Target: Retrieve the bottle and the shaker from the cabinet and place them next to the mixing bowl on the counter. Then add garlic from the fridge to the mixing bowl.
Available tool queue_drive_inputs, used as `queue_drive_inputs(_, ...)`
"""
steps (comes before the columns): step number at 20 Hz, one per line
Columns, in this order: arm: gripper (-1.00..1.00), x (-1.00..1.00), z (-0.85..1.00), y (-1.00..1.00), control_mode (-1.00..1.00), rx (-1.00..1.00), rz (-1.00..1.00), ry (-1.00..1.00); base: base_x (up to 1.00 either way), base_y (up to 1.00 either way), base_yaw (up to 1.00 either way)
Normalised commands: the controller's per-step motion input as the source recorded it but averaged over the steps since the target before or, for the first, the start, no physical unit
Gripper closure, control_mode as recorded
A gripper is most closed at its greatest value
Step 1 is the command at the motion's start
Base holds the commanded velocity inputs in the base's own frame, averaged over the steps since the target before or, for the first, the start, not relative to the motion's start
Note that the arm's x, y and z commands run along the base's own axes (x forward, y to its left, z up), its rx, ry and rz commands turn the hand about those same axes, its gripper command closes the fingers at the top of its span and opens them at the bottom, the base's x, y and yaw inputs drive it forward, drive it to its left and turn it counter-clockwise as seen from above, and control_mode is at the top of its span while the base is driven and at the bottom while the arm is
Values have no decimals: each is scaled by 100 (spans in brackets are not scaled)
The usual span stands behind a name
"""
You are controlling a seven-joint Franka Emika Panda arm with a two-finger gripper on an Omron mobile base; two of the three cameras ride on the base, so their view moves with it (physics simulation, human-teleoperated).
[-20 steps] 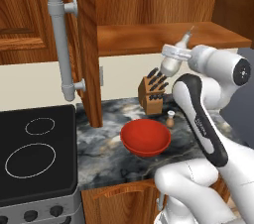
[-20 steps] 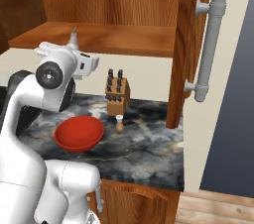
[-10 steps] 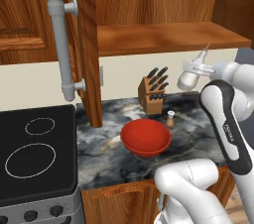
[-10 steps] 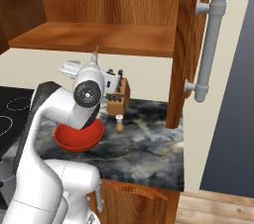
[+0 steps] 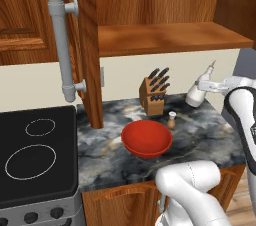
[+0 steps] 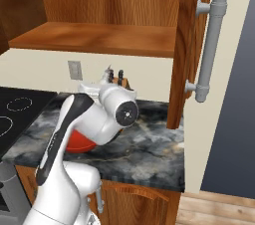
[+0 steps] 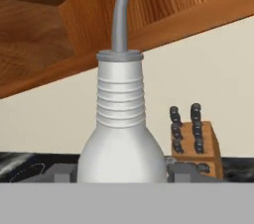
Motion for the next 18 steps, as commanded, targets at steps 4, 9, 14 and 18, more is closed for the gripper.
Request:
queue_drive_inputs(4,100,3,-54,-18,-100,-1,10,0,0,0,0)
queue_drive_inputs(9,100,8,-56,-18,-100,-2,14,0,0,0,0)
queue_drive_inputs(14,100,10,-70,-8,-100,-1,14,0,0,0,0)
queue_drive_inputs(18,100,9,-70,-8,-100,-4,14,0,0,0,0)
